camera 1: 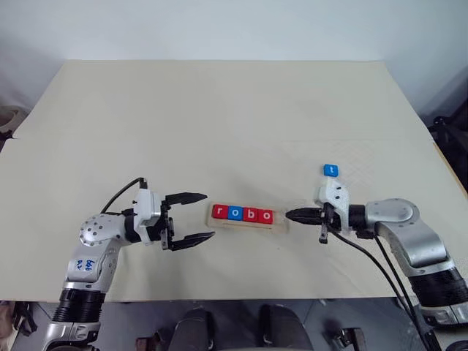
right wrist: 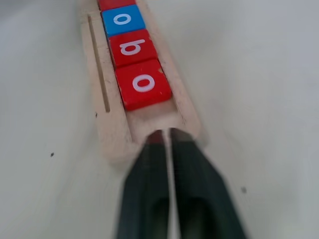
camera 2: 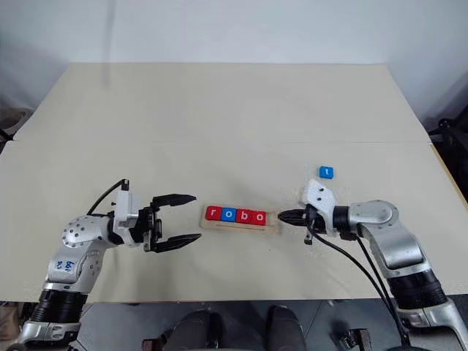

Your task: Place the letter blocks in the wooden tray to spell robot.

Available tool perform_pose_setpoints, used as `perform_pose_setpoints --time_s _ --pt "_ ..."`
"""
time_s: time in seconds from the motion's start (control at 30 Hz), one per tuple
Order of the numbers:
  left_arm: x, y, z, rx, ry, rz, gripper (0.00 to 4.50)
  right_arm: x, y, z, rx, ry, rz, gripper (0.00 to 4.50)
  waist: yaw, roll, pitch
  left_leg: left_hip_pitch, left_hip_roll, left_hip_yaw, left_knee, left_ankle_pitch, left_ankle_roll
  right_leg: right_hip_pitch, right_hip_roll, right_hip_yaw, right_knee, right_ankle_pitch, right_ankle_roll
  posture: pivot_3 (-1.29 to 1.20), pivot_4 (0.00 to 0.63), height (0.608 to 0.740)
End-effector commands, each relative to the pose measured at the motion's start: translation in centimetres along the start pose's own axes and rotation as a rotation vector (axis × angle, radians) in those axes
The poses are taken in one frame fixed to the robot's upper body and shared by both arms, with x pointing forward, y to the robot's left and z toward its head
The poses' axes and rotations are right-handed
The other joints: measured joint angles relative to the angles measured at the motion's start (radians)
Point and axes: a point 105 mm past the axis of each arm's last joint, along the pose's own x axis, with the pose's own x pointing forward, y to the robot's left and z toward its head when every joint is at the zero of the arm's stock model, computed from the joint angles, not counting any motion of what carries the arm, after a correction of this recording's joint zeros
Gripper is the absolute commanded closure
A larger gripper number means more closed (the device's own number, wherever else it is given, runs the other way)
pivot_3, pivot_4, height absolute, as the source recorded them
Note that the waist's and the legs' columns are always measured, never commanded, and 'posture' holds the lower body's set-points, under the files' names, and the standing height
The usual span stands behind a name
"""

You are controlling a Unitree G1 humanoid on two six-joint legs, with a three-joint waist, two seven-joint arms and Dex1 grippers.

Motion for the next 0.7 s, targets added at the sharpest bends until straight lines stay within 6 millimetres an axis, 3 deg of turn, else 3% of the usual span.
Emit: perform_pose_setpoints --time_s 0.03,0.47,0.57,0.7 --pt "-0.4 -0.2 0.6 0.023 -0.007 0.010 0.00 0.8 0.4 0.7 -0.018 -0.014 0.041 4.47 0.001 0.000 0.000 0.000 0.000 0.000 0.000 0.000 0.000 0.000 0.000 0.000 0.000 0.000 0.000 0.00 0.150 0.740" --pt "-0.6 -0.4 0.6 0.023 -0.008 0.036 0.00 2.2 0.6 1.4 -0.029 -0.022 0.077 4.47 0.000 0.000 0.000 0.000 0.000 0.000 0.000 0.000 0.000 0.000 0.000 0.000 0.000 0.000 0.000 0.00 0.150 0.740" --pt "-0.5 -0.4 0.7 0.023 -0.010 0.037 0.00 1.7 0.4 1.4 -0.031 -0.019 0.071 4.47 0.001 0.000 0.000 0.000 0.000 0.000 0.000 0.000 0.000 0.000 0.000 0.000 0.000 0.000 0.000 0.00 0.150 0.740" --pt "-0.5 -0.4 0.6 0.020 -0.009 0.035 0.00 -0.7 0.1 2.1 -0.034 -0.068 0.031 4.47 0.004 0.000 0.000 0.000 0.000 0.000 0.000 0.000 0.000 0.000 -0.001 0.000 0.000 0.000 0.000 0.00 0.150 0.740"
